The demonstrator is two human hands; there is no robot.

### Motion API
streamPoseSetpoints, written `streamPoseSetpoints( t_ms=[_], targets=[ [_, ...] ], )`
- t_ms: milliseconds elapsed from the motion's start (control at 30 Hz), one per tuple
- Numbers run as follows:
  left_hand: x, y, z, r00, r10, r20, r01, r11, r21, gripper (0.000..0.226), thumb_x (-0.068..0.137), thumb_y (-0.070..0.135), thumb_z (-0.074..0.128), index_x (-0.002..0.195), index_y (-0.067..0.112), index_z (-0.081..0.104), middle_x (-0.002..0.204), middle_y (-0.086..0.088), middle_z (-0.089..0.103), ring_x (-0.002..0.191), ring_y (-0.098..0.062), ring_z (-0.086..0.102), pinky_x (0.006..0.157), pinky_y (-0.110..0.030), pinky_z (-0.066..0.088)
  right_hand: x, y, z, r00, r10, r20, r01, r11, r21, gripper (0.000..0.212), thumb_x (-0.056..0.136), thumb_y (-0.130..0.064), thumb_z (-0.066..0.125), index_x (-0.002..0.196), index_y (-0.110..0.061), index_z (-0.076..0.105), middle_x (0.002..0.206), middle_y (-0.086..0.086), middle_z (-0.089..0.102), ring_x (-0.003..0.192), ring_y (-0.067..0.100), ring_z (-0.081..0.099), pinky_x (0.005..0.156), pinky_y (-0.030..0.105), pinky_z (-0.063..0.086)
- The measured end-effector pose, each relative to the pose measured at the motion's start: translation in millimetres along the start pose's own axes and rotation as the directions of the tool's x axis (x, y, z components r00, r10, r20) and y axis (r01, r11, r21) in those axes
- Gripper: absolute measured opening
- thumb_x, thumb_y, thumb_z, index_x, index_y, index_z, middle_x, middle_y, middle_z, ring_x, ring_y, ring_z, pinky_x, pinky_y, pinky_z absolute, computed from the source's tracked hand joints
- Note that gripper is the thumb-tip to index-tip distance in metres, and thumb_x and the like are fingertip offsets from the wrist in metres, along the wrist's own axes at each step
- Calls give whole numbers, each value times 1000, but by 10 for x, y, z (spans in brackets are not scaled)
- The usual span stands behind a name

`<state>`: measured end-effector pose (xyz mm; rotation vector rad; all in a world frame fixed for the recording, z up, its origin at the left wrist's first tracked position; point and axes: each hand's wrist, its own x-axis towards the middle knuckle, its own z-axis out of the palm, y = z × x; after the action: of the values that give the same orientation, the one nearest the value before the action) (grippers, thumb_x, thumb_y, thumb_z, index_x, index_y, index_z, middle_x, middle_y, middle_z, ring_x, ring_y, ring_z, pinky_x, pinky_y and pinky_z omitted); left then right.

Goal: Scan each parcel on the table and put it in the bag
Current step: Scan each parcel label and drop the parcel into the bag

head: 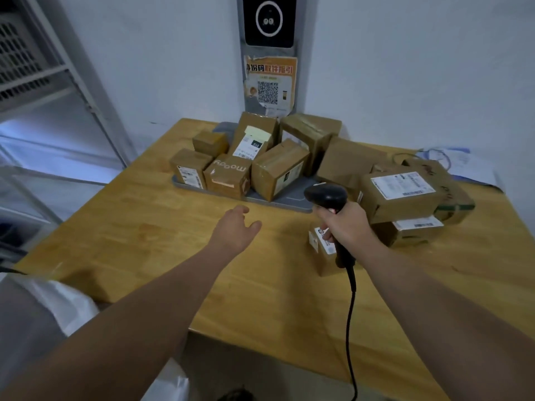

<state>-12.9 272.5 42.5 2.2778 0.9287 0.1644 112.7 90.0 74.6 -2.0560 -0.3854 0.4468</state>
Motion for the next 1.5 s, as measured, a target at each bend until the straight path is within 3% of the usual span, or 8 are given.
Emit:
streamPoseSetpoints(
  t_ms=[333,667,867,1000,1133,1267,1367,1500],
  targets=[
    [1243,180,-15,997,68,35,-71,993,95,53,88,39,62,130,8,49,125,-13,52,118,-30,49,89,-31,40,1045,-232,268,1000,13,16,-14,993,119,17,88,-27,67,82,-12,63,69,4,66,57,13,62,64,31,54],
    [2364,645,31,954,88,287,-230,828,511,99,79,69,58,150,16,13,148,-19,23,138,-38,22,108,-49,30,1848,-395,479,982,103,-157,-71,978,198,15,89,-24,67,78,-15,62,66,2,65,53,12,61,61,30,54],
    [2449,541,175,946,123,301,-253,859,444,102,77,63,65,150,24,7,141,-18,29,131,-36,32,102,-48,38,1958,-262,511,969,191,-158,-149,958,246,15,89,-26,67,91,-11,65,76,4,68,56,11,62,58,24,49],
    [2302,478,89,956,170,240,-241,921,306,98,77,61,63,151,30,8,142,-15,29,130,-37,34,103,-50,37,1867,-205,497,966,203,-159,-147,941,304,20,89,-23,67,100,-6,64,75,3,65,59,10,62,56,21,48],
    [2048,360,-61,981,71,183,-45,989,-144,101,70,61,70,151,32,15,145,-8,31,129,-29,39,105,-48,39,1630,-203,436,970,189,-154,-103,891,443,20,89,-17,65,104,-4,59,66,3,61,56,11,59,58,26,51],
    [1581,259,-138,975,-41,220,174,759,-627,83,84,45,67,150,28,20,139,0,43,117,-20,51,94,-35,44,1248,-149,392,980,200,14,-168,777,607,22,86,-12,70,107,-7,62,86,9,65,76,18,65,77,32,57],
    [1245,164,-93,965,-57,254,235,611,-756,68,89,42,62,145,30,27,132,1,56,108,-16,59,95,-38,48,975,-131,361,980,139,143,-199,724,661,43,76,-24,77,114,-8,66,107,12,72,102,28,68,95,44,52],
    [864,50,64,962,-38,271,256,474,-842,61,84,49,60,139,31,40,121,4,67,109,-13,63,92,-38,51,634,-123,371,966,50,254,-225,648,727,50,72,-25,76,118,-10,65,113,10,72,107,24,68,98,45,49]
  ],
)
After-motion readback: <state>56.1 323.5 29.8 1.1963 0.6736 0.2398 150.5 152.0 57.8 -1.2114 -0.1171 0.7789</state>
